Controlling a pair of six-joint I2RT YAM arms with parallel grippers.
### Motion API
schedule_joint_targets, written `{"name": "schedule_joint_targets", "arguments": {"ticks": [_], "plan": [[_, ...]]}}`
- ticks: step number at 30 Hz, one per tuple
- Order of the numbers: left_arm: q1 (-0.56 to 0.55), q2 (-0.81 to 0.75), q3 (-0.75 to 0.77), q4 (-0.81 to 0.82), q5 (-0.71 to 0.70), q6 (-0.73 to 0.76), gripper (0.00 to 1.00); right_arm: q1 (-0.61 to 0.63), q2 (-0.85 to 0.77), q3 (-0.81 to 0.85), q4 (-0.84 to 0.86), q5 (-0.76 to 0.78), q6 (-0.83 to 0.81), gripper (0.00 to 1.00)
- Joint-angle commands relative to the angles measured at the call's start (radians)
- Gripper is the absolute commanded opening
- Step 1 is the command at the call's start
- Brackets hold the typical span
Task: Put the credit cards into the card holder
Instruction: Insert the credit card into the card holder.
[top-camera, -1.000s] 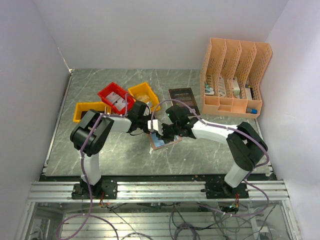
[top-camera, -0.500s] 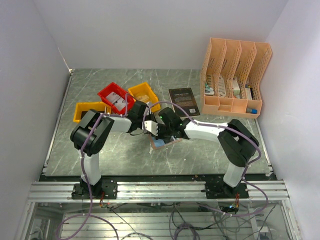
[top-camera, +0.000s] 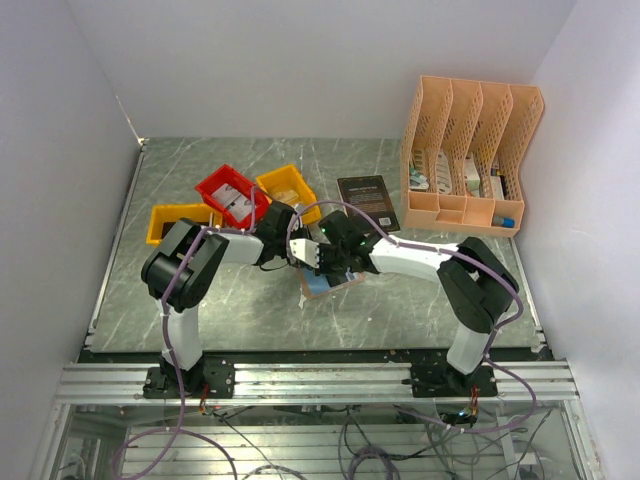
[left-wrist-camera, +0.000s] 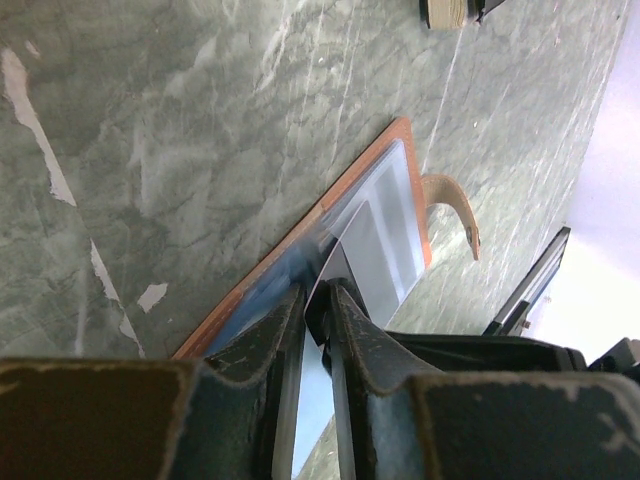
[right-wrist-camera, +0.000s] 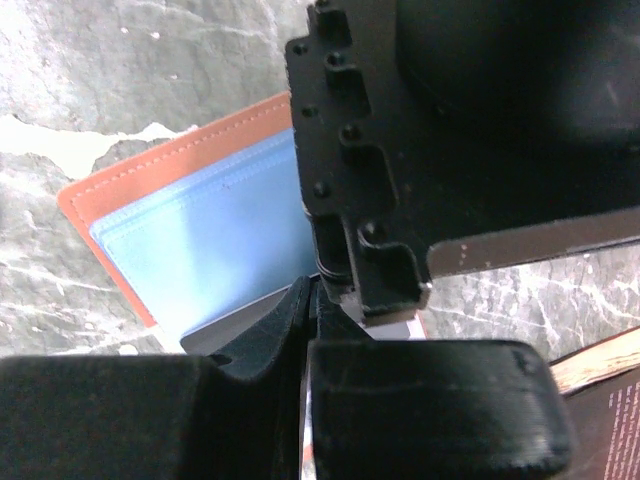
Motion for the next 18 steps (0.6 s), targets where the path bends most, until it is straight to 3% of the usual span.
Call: {"name": "schedule_joint_targets", "arguments": {"ticks": [1, 11, 18], "plan": [[-0.013, 0.038, -0.013, -0.056, -0.020, 0.037, 0.28, -0.022, 0.017, 0.026, -0.030, 0.008, -0.024, 0.00], [-0.014, 0.045, -0.008, -0.047, -0.012, 0.034, 0.29, -0.022, -0.014, 0.013, -0.028, -0.144, 0.002, 0.00], [-0.014, 0.049, -0.010, -0.038, -0.008, 0.029, 0.29, 0.010, 0.029, 0.020, -0.012, -0.092, 0.019, 0.00]]}}
